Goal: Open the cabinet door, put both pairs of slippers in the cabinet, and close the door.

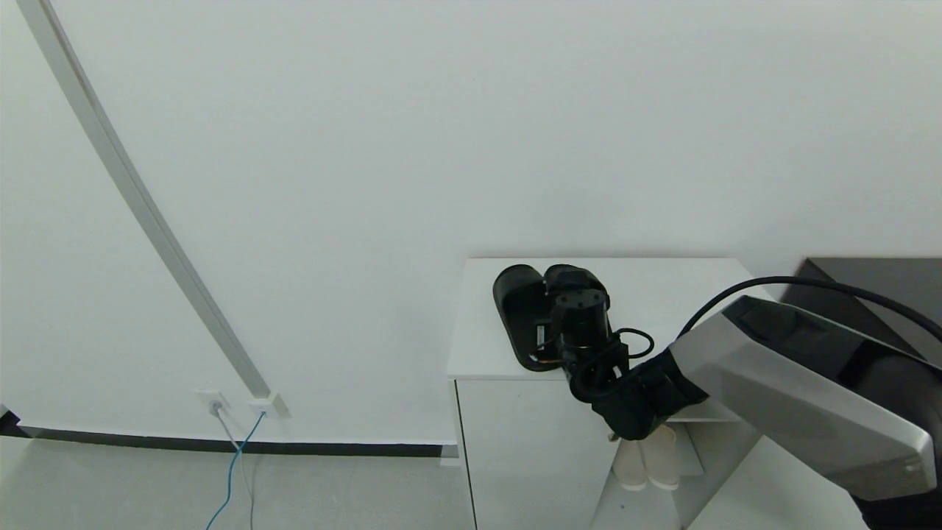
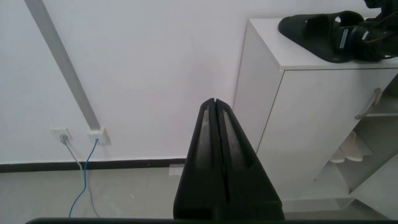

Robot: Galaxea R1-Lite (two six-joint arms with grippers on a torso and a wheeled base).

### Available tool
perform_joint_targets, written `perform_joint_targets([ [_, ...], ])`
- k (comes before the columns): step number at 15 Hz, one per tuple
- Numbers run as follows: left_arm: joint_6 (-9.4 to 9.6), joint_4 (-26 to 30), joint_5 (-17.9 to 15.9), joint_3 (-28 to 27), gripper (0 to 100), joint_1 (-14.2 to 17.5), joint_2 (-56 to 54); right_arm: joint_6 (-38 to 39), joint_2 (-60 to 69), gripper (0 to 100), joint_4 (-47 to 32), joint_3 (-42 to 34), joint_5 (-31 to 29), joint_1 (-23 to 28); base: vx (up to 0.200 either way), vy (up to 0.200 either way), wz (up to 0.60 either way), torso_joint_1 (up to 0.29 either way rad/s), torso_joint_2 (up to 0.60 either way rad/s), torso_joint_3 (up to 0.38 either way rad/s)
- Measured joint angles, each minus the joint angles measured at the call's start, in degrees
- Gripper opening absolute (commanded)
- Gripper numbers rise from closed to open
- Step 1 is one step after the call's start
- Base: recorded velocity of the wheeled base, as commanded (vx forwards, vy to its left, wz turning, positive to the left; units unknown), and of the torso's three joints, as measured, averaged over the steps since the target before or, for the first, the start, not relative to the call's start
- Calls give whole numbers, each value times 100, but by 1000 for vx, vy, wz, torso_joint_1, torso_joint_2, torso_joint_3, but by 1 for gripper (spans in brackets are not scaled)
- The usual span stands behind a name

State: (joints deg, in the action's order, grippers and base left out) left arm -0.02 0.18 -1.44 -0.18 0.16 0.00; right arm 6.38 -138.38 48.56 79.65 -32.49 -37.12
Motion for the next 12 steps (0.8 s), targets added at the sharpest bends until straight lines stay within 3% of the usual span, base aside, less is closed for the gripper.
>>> perform_joint_targets([
  [5,0,0,2,0,0,0,0,5,629,0,20,-588,55,-77,0,0,0,0,0,0],
  [8,2,0,0,0,0,0,0,27,861,0,-452,-658,132,-102,0,0,0,0,0,0],
  [9,2,0,0,0,0,0,0,98,889,100,-638,-614,224,-105,0,0,0,0,0,0],
  [12,2,-2,-1,0,0,0,0,424,937,100,-1391,-317,562,-83,0,0,0,0,0,0],
])
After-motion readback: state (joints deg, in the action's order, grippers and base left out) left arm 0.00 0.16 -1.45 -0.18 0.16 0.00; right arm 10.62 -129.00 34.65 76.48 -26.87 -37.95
